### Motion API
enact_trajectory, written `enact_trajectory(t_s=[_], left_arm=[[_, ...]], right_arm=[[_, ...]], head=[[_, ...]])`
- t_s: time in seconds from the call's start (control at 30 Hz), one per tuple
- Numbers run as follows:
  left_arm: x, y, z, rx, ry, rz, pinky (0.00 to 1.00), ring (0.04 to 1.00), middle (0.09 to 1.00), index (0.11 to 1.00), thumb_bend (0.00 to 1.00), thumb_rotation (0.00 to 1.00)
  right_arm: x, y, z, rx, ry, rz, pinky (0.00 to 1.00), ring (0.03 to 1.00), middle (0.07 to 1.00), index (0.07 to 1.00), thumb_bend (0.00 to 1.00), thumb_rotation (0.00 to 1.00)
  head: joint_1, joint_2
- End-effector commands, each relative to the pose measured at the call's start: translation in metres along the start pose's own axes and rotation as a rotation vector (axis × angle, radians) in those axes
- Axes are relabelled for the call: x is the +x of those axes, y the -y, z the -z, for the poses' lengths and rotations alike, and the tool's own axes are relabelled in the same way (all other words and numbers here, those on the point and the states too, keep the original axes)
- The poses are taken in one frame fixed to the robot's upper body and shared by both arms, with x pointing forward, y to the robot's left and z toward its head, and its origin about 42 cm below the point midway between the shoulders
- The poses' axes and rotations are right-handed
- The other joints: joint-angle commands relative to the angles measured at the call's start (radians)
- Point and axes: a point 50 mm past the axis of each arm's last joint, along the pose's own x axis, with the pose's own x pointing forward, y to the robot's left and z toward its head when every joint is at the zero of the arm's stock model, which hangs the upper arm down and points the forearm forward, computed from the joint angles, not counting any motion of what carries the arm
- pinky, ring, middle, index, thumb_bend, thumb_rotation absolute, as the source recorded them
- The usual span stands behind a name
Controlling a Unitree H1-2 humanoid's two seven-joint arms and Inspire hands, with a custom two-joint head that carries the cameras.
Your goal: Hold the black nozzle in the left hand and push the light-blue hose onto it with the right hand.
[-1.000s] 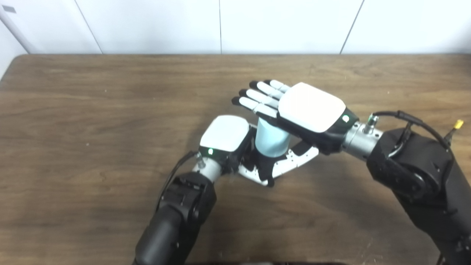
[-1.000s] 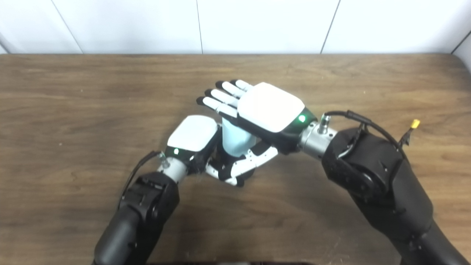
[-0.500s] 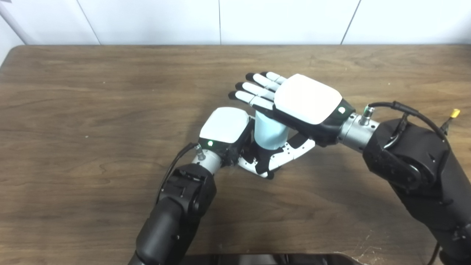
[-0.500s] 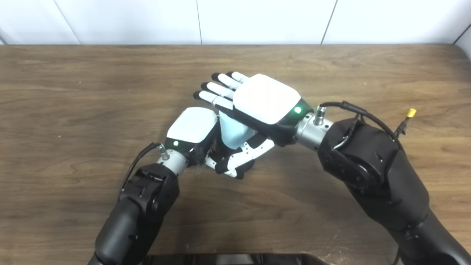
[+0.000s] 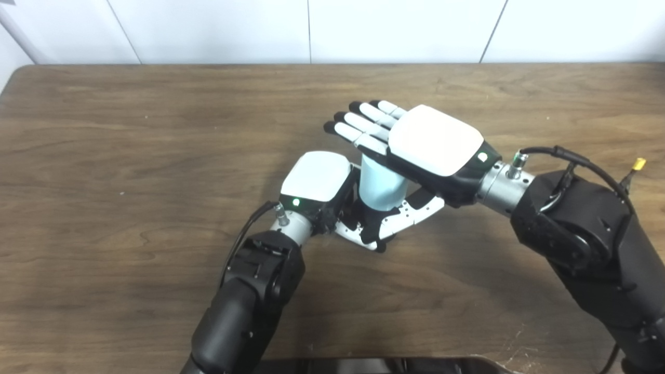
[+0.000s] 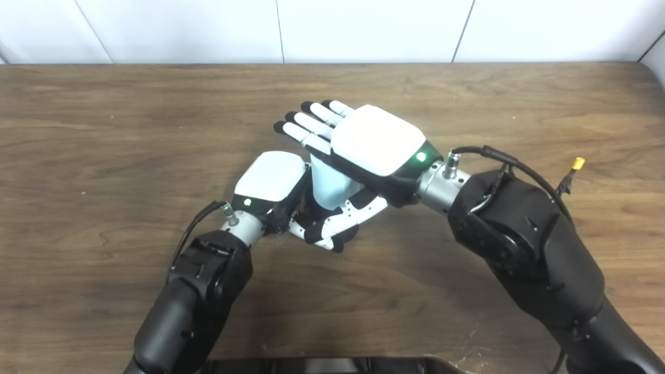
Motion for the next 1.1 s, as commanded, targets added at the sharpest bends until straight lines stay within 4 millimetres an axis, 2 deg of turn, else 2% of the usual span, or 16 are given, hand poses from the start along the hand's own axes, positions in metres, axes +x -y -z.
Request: enact_trajectory(t_s=[0.0, 0.4, 1.07], left_arm=[[-0.001, -0.0022, -0.0033, -0.021, 0.013, 0.008, 0.39, 0.491, 0.476, 0.485, 0.53, 0.0], [-0.0016, -0.003, -0.0031, -0.028, 0.01, 0.016, 0.4, 0.497, 0.473, 0.486, 0.53, 0.0], [-0.002, -0.0038, -0.0015, -0.033, 0.014, 0.013, 0.4, 0.501, 0.471, 0.487, 0.53, 0.0]], right_arm=[[-0.0105, -0.0656, 0.0068, 0.085, -0.034, -0.371, 1.0, 1.0, 1.0, 1.0, 0.79, 1.0], [-0.0076, -0.0701, 0.0026, 0.076, -0.024, -0.394, 0.99, 1.0, 1.0, 1.0, 0.83, 1.0], [-0.007, -0.0755, 0.0017, 0.092, -0.031, -0.441, 0.98, 1.0, 1.0, 1.0, 0.82, 1.0]], head=[[0.002, 0.001], [0.001, 0.003], [-0.001, 0.006]])
